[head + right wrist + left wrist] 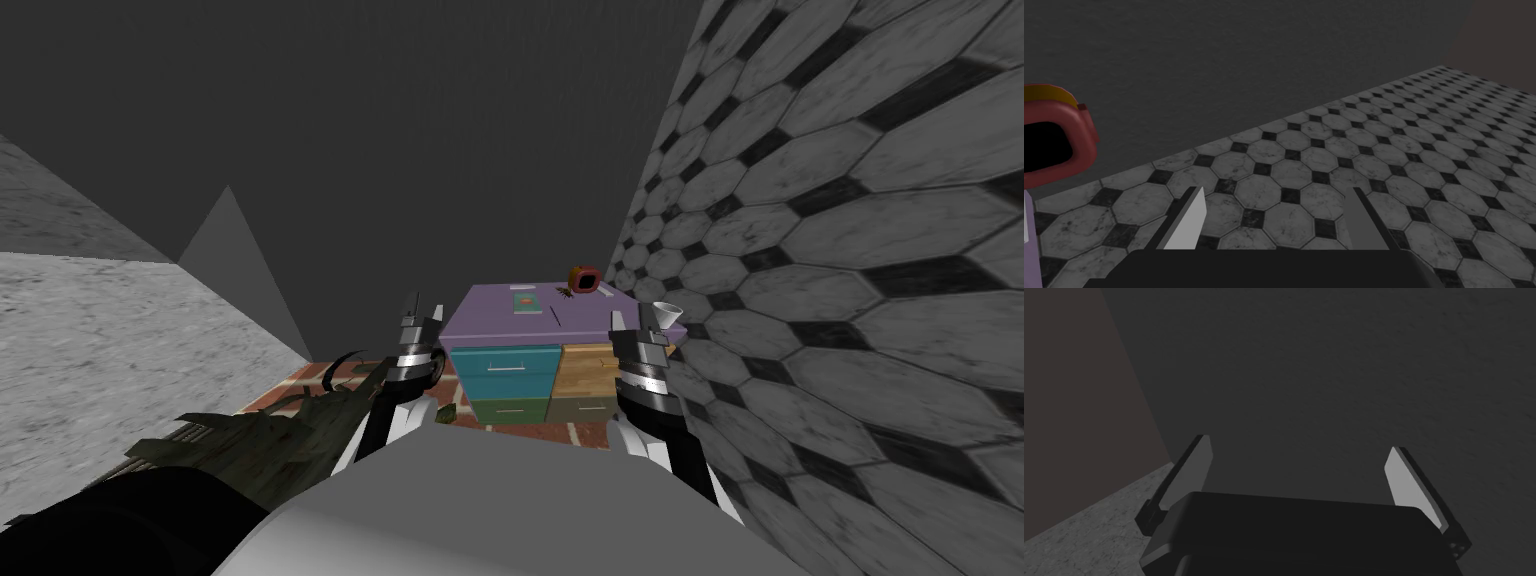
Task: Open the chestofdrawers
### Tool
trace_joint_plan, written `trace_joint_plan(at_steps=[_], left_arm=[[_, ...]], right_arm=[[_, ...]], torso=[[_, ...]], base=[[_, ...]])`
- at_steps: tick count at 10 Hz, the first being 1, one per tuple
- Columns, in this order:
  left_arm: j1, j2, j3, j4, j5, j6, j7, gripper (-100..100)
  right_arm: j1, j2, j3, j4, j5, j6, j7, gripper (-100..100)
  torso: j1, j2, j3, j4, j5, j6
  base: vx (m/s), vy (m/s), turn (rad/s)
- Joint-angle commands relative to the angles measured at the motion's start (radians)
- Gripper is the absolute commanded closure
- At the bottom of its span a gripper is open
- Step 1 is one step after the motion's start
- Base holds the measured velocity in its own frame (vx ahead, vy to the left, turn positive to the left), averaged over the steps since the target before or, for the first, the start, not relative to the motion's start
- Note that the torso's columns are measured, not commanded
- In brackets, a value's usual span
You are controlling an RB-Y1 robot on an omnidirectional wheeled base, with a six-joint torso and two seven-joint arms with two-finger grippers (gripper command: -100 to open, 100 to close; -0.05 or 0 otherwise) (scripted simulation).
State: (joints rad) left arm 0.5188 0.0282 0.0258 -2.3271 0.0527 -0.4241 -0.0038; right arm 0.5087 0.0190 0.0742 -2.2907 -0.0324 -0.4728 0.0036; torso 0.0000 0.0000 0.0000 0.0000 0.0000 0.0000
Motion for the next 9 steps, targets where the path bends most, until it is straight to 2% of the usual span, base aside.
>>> trace_joint_plan(at_steps=[1, 9], left_arm=[[0.000, 0.000, 0.000, 0.000, 0.000, 0.000, 0.000, 0], [0.000, 0.000, 0.000, 0.000, 0.000, 0.000, 0.000, 0]], right_arm=[[0.000, 0.000, 0.000, 0.000, 0.000, 0.000, 0.000, 0], [0.000, 0.000, 0.000, 0.000, 0.000, 0.000, 0.000, 0]], torso=[[0.000, 0.040, -0.082, 0.041, 0.000, 0.000], [0.000, 0.618, -1.234, 0.617, 0.000, 0.000]], base=[[0.000, 0.000, 0.000], [0.000, 0.000, 0.000]])
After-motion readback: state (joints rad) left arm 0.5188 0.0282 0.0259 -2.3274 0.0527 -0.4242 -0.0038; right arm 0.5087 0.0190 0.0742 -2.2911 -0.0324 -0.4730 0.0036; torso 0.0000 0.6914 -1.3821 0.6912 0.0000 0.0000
